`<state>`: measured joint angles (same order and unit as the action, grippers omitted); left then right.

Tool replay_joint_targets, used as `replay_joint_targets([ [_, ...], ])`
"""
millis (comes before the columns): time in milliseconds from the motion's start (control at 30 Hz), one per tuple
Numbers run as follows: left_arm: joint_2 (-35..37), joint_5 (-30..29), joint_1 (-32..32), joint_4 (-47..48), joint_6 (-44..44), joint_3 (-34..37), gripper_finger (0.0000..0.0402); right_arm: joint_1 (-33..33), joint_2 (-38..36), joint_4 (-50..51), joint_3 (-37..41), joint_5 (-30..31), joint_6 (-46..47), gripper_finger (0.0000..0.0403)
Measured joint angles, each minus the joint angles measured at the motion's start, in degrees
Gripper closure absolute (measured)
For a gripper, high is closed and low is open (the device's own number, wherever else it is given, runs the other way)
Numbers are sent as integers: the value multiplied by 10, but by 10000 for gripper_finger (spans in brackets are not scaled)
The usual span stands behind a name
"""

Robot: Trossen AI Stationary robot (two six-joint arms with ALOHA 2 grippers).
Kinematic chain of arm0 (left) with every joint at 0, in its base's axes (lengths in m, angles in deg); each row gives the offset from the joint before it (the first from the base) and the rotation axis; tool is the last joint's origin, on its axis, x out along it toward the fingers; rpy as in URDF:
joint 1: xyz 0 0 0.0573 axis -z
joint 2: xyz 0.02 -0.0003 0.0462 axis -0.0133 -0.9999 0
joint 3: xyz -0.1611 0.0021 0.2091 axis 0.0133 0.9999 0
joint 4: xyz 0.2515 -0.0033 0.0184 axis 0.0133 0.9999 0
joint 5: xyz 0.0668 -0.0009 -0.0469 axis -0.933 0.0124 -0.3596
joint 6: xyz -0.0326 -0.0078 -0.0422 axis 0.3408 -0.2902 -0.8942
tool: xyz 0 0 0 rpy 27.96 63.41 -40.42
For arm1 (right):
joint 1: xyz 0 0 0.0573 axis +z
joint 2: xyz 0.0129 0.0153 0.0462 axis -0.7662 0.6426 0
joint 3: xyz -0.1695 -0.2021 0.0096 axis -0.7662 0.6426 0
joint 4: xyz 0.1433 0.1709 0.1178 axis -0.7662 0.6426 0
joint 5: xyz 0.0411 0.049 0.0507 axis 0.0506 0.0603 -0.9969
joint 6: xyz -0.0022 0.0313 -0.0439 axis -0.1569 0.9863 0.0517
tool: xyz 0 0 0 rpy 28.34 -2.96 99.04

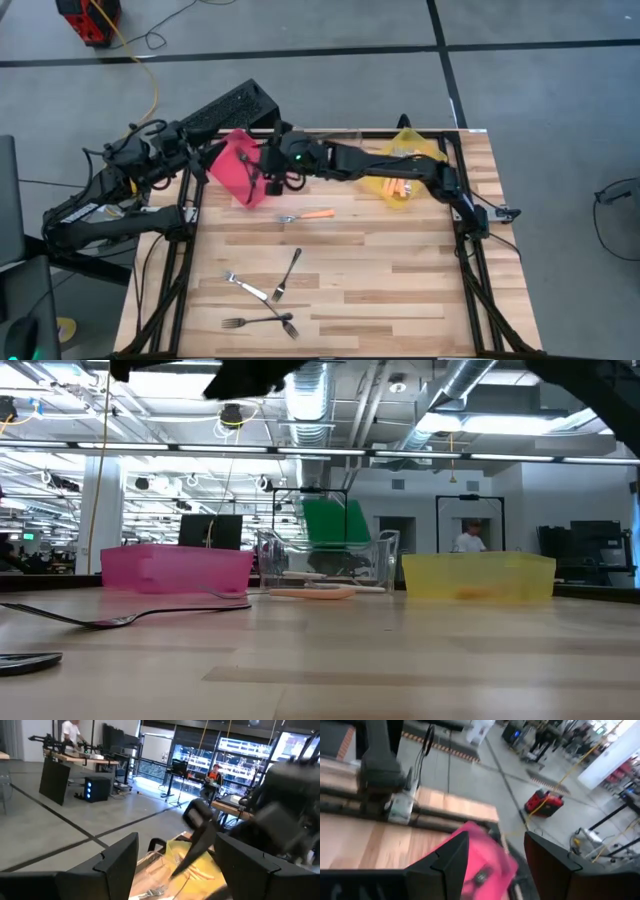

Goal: Sort silverware by color (type)
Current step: Put the orange fork into the yellow bin

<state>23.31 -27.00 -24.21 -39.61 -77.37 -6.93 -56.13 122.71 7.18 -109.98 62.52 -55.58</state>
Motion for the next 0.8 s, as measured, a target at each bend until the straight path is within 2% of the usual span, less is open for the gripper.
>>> replay_joint_targets([
  [167,0,0,0,4,20,0,158,0,-35,33,0,0,10,186],
  [400,0,58,0,13,21,0,158,9,-86,120,0,-2,14,186],
  [667,-1,89,0,24,-3,0,158,36,-102,193,0,-4,29,186],
  [800,-2,146,0,28,-12,0,158,51,-102,250,0,-4,30,186],
])
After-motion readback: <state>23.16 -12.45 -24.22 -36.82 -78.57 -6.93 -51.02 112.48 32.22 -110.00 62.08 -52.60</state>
